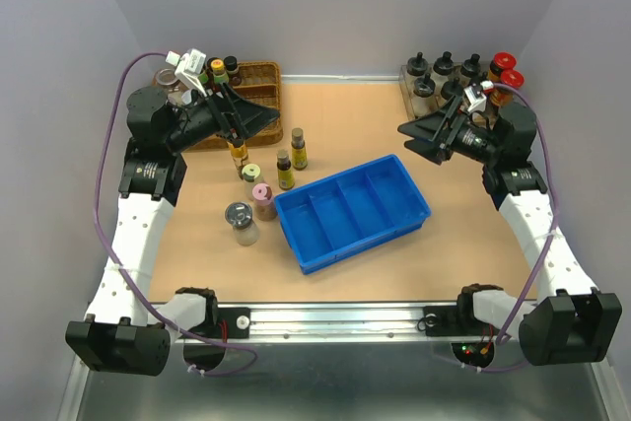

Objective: Organize the condiment bottles

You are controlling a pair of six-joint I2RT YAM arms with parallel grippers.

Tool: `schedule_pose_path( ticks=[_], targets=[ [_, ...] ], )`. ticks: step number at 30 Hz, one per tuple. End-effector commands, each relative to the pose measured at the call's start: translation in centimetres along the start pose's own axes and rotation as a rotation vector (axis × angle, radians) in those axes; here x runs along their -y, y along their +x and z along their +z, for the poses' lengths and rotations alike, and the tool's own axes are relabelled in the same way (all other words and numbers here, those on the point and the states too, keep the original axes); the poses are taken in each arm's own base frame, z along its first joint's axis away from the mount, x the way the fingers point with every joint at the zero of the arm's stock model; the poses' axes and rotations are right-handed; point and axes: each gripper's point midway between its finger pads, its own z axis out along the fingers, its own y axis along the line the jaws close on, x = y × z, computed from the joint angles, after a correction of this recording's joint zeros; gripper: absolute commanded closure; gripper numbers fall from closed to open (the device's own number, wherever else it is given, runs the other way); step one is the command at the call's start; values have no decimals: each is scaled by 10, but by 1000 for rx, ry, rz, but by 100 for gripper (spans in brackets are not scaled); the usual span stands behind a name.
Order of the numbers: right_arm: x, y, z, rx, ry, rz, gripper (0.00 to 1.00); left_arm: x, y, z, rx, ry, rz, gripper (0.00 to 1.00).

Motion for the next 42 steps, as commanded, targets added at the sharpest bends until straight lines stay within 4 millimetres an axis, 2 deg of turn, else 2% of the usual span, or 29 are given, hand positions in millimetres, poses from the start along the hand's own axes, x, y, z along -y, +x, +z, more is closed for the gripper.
schedule_pose_path(
  ticks=[1,9,11,13,14,15,16,17,18,22,25,26,28,31,32,37,39,42],
  targets=[
    [-5,7,-2,-13,-25,-36,0,16,-5,-5,23,46,64,1],
    [-5,7,-1,-19,-30,-51,0,18,-9,-5,30,48,101,1],
    [-6,6,-2,-11,-28,-52,0,11,-8,-4,19,21,105,1],
    [-5,7,-3,-7,-26,-59,0,-15,-16,-1,54,-123,94,1],
    [-1,8,-3,-2,-18,-58,0,-42,-20,1,32,-260,118,1],
    [0,9,-2,-1,-14,-54,0,-56,-19,3,-1,-326,133,1],
    [4,9,-3,3,-6,-53,0,-60,-24,22,-47,-359,167,1],
    [5,9,-2,5,-4,-53,0,-74,-10,22,-133,-441,184,1],
    [10,11,-2,-4,13,-43,0,-86,-14,26,-140,-537,222,1],
    [21,11,-3,6,62,-62,0,-109,-22,55,-191,-667,297,1],
    [34,12,-5,2,126,-80,0,-130,-20,59,-236,-797,344,1],
    [38,11,-6,9,151,-86,0,-140,-15,66,-273,-825,352,1],
    [47,13,-9,6,200,-103,0,-144,-6,80,-309,-837,387,1],
    [57,12,-13,15,262,-115,0,-149,-1,90,-317,-881,420,1],
    [58,11,-14,18,272,-131,0,-156,1,95,-330,-906,427,1],
    [64,13,-17,16,304,-133,0,-162,17,121,-377,-882,463,1],
    [66,14,-17,17,310,-139,0,-165,34,133,-421,-866,472,1],
    [67,14,-19,16,319,-139,0,-175,53,139,-479,-883,488,1]
  ],
)
